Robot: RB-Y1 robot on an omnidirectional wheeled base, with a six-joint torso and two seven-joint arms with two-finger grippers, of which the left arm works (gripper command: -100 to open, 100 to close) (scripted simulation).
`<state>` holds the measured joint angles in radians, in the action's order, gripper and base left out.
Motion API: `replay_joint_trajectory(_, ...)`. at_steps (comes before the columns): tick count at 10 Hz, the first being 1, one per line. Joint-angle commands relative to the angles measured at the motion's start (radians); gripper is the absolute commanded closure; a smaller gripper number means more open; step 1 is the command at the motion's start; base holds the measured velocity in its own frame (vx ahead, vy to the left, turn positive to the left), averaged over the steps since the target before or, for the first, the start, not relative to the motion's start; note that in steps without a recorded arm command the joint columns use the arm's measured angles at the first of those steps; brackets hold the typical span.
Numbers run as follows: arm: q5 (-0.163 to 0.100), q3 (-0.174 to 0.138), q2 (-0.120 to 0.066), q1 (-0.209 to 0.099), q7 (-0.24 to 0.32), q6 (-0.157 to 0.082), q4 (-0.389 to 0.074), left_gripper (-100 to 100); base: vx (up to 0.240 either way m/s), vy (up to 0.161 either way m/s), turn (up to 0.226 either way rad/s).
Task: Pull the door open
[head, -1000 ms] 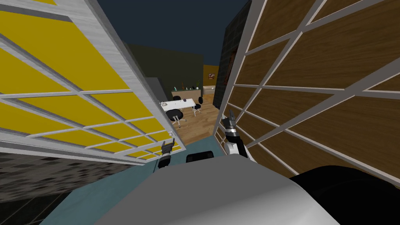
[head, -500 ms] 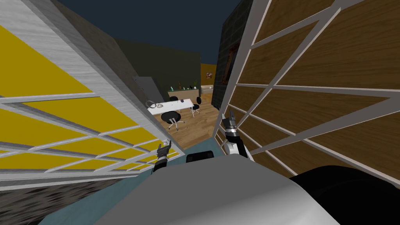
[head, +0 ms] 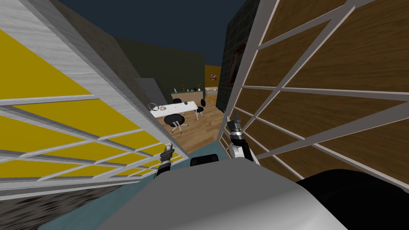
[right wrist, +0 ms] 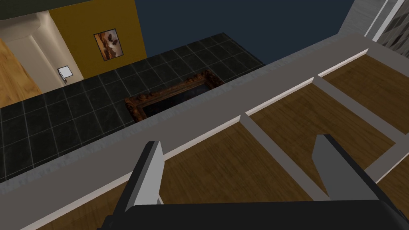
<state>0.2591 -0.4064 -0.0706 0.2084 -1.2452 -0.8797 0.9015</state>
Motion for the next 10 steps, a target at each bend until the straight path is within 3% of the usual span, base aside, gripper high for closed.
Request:
replay_joint_trajectory(1,0.0,0.0,0.001,0.001,0.0,-0.001,0.0,100,0.0,0.0,0.0)
replay_joint_trajectory(3,0.0,0.0,0.001,0.001,0.0,-0.001,0.0,100,0.0,0.0,0.0)
replay_joint_trajectory(10,-0.051,0.026,-0.013,-0.006,0.174,0.0,-0.006,100,-0.026,0.01,-0.036)
